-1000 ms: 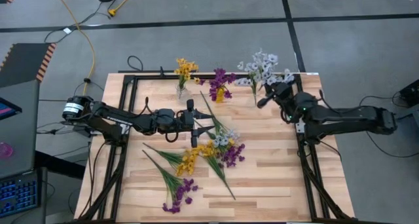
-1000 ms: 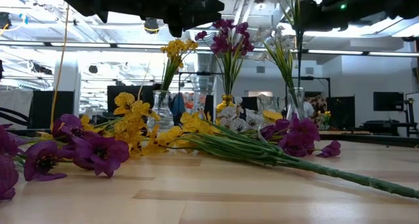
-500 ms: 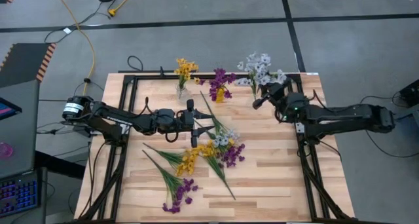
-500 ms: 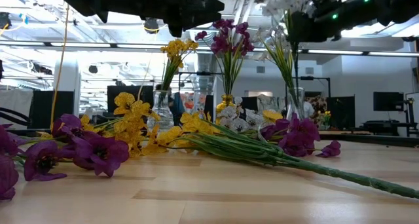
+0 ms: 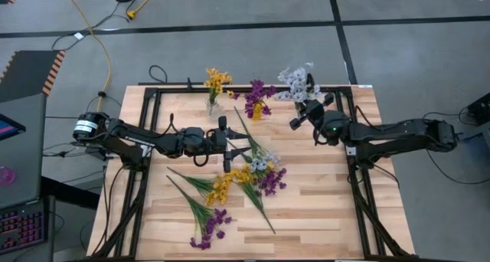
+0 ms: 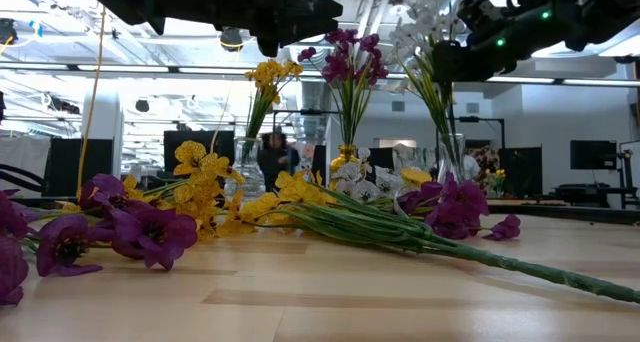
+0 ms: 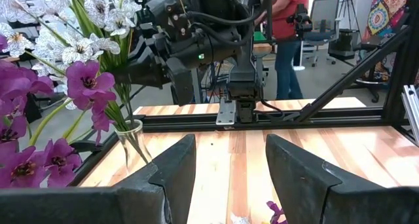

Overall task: Sort flowers into vase by color
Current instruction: Put the left white flowers into the right transparent vase

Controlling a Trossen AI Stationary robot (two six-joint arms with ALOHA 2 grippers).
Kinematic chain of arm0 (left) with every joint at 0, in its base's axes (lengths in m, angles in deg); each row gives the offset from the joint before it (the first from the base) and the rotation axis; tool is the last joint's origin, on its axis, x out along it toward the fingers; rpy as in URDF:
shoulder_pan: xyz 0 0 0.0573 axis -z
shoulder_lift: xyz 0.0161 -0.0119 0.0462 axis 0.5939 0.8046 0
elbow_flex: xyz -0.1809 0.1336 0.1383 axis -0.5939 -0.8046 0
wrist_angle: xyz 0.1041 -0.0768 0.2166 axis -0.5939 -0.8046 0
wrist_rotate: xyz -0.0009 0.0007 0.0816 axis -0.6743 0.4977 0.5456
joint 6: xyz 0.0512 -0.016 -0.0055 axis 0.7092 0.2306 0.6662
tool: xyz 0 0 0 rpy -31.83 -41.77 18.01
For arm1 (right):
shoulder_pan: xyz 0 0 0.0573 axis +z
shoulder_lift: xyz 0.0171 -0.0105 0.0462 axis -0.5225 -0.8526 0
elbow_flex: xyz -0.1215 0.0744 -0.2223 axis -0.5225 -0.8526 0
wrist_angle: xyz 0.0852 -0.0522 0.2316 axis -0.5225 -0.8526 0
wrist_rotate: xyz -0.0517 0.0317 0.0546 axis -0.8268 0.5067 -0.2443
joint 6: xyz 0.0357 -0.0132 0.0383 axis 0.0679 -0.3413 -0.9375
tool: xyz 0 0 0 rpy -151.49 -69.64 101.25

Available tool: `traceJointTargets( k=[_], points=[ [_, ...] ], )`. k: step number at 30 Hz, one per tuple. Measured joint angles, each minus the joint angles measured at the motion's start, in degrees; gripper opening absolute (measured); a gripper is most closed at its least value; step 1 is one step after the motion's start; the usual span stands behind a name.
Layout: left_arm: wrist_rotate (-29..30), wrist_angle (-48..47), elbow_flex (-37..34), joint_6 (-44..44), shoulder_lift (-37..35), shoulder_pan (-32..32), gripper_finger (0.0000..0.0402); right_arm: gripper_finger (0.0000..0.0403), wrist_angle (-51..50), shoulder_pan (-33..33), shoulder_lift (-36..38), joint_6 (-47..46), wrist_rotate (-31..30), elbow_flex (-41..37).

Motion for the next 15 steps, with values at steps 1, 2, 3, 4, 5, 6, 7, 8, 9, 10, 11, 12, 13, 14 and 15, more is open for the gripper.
traceJointTargets(
  k=[1, 2, 3, 4, 5, 6, 7, 8, 9, 10, 11, 12, 13, 14, 15],
  points=[
    [0.0, 0.0, 0.0, 0.0, 0.0, 0.0, 0.0173, 0.0057, 0.1, 0.0, 0.1, 0.1, 0.0, 0.0],
    [0.0, 0.0, 0.0, 0.0, 0.0, 0.0, 0.0173, 0.0057, 0.2, 0.0, 0.1, 0.1, -0.1, 0.0],
    [0.0, 0.0, 0.0, -0.1, 0.0, 0.0, 0.0173, 0.0058, 0.1, 0.0, 0.1, 0.1, -0.2, 0.0],
    [0.0, 0.0, 0.0, -0.1, 0.0, 0.0, 0.0173, 0.0058, 0.1, 0.0, 0.1, 0.1, -0.2, 0.0],
    [0.0, 0.0, 0.0, -0.1, 0.0, 0.0, 0.0173, 0.0058, 0.0, 0.0, 0.1, 0.1, -0.3, 0.0],
    [0.0, 0.0, 0.0, -0.1, 0.0, 0.0, 0.0173, 0.0058, 0.0, 0.0, 0.1, 0.1, -0.3, 0.0],
    [0.0, 0.0, 0.0, -0.1, 0.0, 0.0, 0.0173, 0.0058, 0.0, 0.0, 0.1, 0.1, -0.3, 0.0],
    [0.0, 0.0, 0.0, -0.1, 0.0, 0.0, 0.0173, 0.0058, 0.0, 0.0, 0.1, 0.1, -0.3, 0.0],
    [0.0, 0.0, 0.0, -0.1, 0.0, 0.0, 0.0173, 0.0059, 0.0, 0.0, 0.1, 0.1, -0.3, 0.0],
    [0.0, 0.0, 0.0, -0.1, 0.0, 0.0, 0.0173, 0.0061, 0.0, 0.0, 0.1, 0.1, -0.3, 0.0],
    [0.0, 0.0, 0.0, -0.1, 0.0, 0.0, 0.0173, 0.0063, 0.0, 0.0, 0.1, 0.1, -0.3, 0.0],
    [0.0, 0.0, 0.0, -0.2, 0.0, 0.0, 0.0173, 0.0068, 0.0, 0.0, 0.1, 0.1, -0.3, 0.0],
    [0.0, 0.0, 0.0, -0.2, 0.0, 0.0, 0.0173, 0.0074, -0.1, 0.0, 0.1, 0.1, -0.3, 0.0],
    [0.0, 0.0, 0.0, -0.2, 0.0, 0.0, 0.0173, 0.0081, -0.4, 0.0, 0.1, 0.1, -0.3, 0.0],
    [0.0, 0.0, 0.0, -0.2, 0.0, 0.0, 0.0173, 0.0089, -0.7, 0.0, 0.1, 0.1, -0.3, 0.0]
  ],
)
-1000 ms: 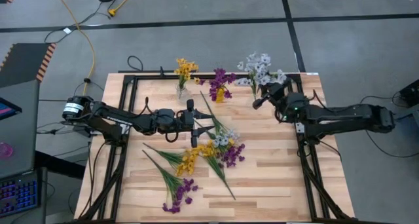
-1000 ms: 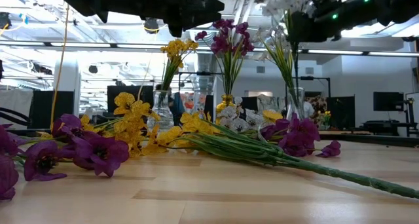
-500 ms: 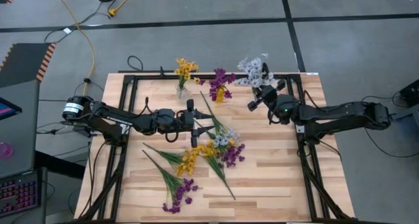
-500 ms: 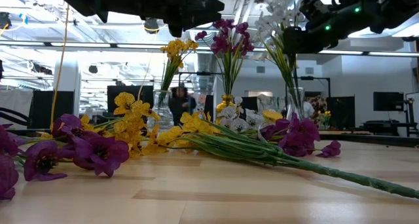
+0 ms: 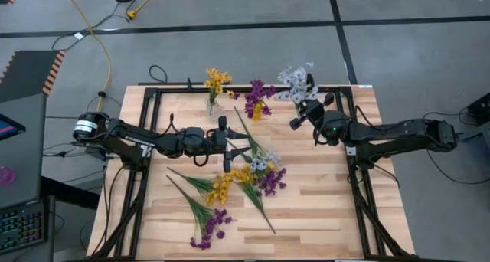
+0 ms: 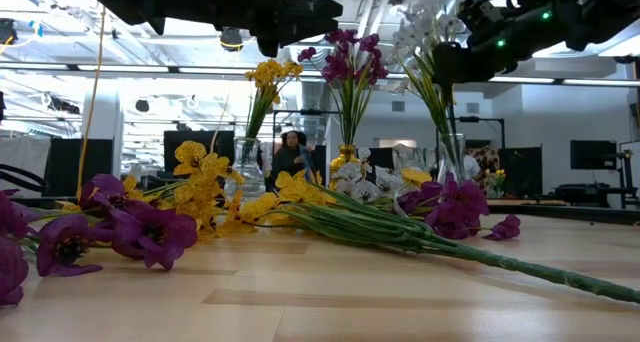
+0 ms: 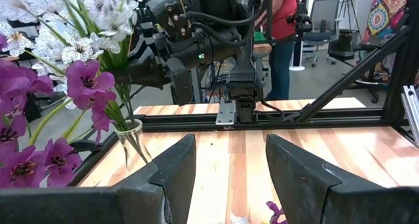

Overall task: Sort flowers into vase by color
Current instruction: Put the left white flowers into the right transparent vase

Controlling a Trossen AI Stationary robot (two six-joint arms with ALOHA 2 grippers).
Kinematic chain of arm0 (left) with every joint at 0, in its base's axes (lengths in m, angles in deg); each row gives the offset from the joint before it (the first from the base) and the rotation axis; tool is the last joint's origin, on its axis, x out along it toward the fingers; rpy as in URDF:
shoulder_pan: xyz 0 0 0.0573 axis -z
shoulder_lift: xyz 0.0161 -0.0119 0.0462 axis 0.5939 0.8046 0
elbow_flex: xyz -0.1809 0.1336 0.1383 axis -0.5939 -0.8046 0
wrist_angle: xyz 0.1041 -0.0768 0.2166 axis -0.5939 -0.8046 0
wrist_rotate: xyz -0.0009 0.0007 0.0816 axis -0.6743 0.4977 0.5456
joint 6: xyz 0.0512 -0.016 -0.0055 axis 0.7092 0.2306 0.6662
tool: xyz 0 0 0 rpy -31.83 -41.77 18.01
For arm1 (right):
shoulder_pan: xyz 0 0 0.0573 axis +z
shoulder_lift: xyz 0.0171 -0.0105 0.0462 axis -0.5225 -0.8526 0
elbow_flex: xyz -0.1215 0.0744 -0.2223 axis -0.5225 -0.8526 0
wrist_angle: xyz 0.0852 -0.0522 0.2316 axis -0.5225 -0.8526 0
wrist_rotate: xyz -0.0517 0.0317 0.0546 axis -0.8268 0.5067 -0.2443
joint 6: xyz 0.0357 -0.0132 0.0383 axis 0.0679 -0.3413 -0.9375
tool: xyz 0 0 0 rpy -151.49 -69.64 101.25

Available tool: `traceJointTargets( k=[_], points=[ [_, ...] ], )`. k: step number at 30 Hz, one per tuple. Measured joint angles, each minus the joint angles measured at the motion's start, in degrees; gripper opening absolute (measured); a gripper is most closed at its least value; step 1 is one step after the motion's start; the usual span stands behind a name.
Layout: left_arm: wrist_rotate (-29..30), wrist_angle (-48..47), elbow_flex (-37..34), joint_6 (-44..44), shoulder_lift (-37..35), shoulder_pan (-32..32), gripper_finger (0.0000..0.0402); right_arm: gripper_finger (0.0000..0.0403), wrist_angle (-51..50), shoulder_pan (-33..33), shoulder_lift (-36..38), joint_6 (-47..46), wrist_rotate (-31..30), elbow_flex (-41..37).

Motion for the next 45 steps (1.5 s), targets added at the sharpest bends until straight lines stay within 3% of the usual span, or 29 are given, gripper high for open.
traceJointTargets(
  k=[5, 14, 27, 38, 45],
  points=[
    [0.0, 0.0, 0.0, 0.0, 0.0, 0.0, 0.0173, 0.0146, -0.2, 0.0, 0.0, 0.0, -0.4, 0.0],
    [0.0, 0.0, 0.0, -0.9, 0.0, 0.0, 0.0173, 0.0228, -0.1, 1.8, 0.0, -0.1, -13.0, 0.0],
    [0.0, 0.0, 0.0, -1.0, 0.0, 0.0, 0.0173, 0.0240, -5.4, 6.4, 0.0, -9.6, -18.0, 0.0],
    [0.0, 0.0, 0.0, -1.0, 0.0, 0.0, 0.0173, 0.0240, -18.6, 9.1, 7.0, -24.3, -17.0, 0.0],
    [0.0, 0.0, 0.0, -1.1, 0.0, 0.0, 0.0173, 0.0240, -33.0, 8.7, 12.0, -37.1, -5.7, 0.0]
  ],
)
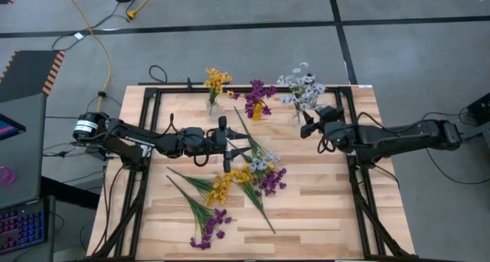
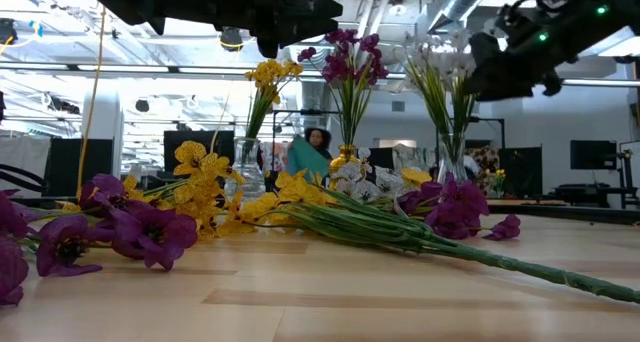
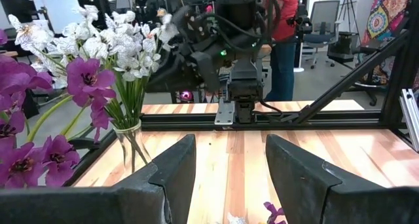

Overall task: Sort flowers into vase by color
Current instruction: Put the left white flowers into the right transparent vase, then put the left yellow flowers into the left transparent vase

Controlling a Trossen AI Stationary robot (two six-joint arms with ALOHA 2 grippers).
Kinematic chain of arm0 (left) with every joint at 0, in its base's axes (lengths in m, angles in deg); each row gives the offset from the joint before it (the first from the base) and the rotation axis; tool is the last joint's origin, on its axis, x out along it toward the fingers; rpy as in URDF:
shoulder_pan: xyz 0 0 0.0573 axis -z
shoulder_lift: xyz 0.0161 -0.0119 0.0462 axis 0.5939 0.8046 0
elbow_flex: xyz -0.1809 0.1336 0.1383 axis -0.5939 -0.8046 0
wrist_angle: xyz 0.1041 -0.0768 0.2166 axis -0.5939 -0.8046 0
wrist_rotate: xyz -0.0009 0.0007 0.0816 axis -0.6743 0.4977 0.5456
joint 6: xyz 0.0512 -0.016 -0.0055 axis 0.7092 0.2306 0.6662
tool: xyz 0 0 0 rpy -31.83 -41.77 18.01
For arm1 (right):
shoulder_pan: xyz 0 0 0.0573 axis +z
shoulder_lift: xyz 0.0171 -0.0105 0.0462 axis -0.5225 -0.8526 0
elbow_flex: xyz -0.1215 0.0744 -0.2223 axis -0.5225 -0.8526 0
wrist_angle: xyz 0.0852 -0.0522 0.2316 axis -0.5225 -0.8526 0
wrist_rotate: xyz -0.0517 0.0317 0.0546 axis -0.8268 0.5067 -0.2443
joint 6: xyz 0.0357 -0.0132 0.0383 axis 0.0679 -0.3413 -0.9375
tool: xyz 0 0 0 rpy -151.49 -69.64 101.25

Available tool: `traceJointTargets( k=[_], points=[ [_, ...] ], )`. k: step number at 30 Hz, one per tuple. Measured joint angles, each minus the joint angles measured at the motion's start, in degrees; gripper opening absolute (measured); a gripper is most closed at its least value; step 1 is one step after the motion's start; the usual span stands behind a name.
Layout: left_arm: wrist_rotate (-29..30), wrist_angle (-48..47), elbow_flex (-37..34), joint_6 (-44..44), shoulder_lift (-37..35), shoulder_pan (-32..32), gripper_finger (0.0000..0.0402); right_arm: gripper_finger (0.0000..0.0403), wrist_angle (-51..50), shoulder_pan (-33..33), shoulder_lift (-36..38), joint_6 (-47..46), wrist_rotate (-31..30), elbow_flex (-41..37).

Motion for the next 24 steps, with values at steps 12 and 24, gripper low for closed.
traceJointTargets(
  k=[12, 24],
  points=[
    [0.0, 0.0, 0.0, 0.0, 0.0, 0.0, 0.0173, 0.0240, -9.5, -0.1, 3.5, -4.5, 27.8, 0.0],
    [-0.4, -5.9, 0.0, 0.0, 0.0, 0.0, 0.0173, 0.0240, -9.5, 0.1, 3.2, -4.5, 39.8, 0.0]
  ],
)
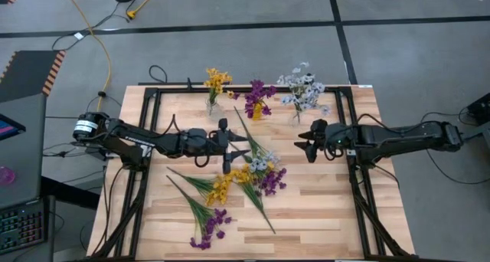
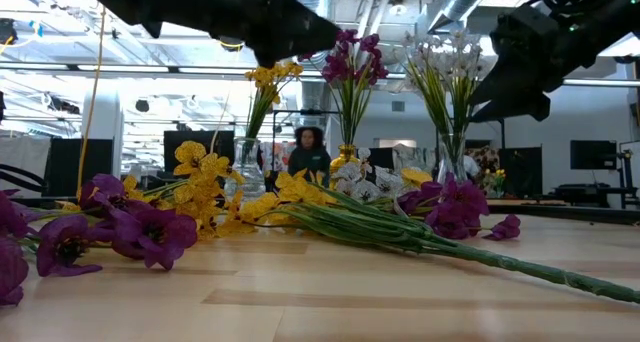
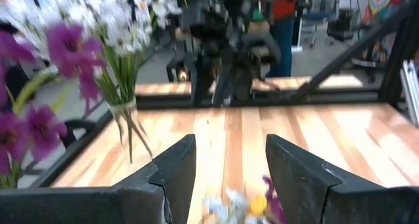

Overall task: Sort flowers into vase by color
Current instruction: Put the left yellow flowers into the left transparent vase

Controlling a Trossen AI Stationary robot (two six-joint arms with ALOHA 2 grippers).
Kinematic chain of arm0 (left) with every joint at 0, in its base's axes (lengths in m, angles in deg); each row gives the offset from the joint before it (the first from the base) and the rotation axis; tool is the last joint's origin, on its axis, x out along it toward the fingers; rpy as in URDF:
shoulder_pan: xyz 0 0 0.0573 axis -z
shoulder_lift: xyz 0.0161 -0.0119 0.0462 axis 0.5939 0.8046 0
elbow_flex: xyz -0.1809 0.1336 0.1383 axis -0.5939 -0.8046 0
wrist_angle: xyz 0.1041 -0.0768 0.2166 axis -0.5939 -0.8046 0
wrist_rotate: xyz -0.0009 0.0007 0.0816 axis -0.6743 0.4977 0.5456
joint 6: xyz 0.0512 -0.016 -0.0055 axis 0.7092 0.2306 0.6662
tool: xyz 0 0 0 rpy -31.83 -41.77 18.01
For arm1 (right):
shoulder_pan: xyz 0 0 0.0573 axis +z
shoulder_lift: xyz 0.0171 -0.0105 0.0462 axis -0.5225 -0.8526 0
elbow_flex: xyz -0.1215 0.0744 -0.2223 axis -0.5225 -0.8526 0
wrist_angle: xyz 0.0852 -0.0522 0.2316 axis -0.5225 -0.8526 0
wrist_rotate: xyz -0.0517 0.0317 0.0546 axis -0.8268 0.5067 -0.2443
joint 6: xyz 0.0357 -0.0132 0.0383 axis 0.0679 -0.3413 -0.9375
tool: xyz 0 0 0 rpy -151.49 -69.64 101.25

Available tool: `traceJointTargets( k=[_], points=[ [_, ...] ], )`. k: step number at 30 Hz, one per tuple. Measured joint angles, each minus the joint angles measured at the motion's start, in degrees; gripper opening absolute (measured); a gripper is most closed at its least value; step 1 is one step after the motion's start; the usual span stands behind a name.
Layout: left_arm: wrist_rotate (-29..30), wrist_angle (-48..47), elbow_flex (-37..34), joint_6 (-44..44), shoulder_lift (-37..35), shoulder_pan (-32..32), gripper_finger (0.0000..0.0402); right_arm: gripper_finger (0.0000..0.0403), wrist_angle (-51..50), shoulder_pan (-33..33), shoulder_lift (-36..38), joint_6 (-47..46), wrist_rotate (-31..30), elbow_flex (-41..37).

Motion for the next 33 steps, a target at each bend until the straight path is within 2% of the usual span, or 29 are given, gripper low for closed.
traceJointTargets(
  k=[10, 15, 19, 25, 33],
  points=[
    [-0.2, -13.7, 0.0, -4.9, 0.0, 0.0, 0.0173, 0.0240, 2.2, 0.0, -1.9, 0.0, 0.1, 0.0],
    [-6.6, -23.1, 0.0, -6.4, -1.8, 0.1, 0.0173, 0.0240, 3.2, 0.0, -4.4, -0.4, 0.2, 0.0],
    [-11.5, -33.6, 0.0, -7.8, -5.9, 0.3, 0.0173, 0.0240, 3.7, 1.0, -6.8, -3.8, 0.4, 0.0],
    [-14.2, -53.6, 0.0, -13.2, -12.7, 1.2, 0.0173, 0.0240, 8.3, 3.8, -11.0, -3.9, 0.5, 0.0],
    [-13.9, -76.6, 0.0, -17.1, -16.8, 5.8, 0.0173, 0.0240, 21.5, 8.5, -18.5, -4.1, -0.6, 0.0]
  ],
)
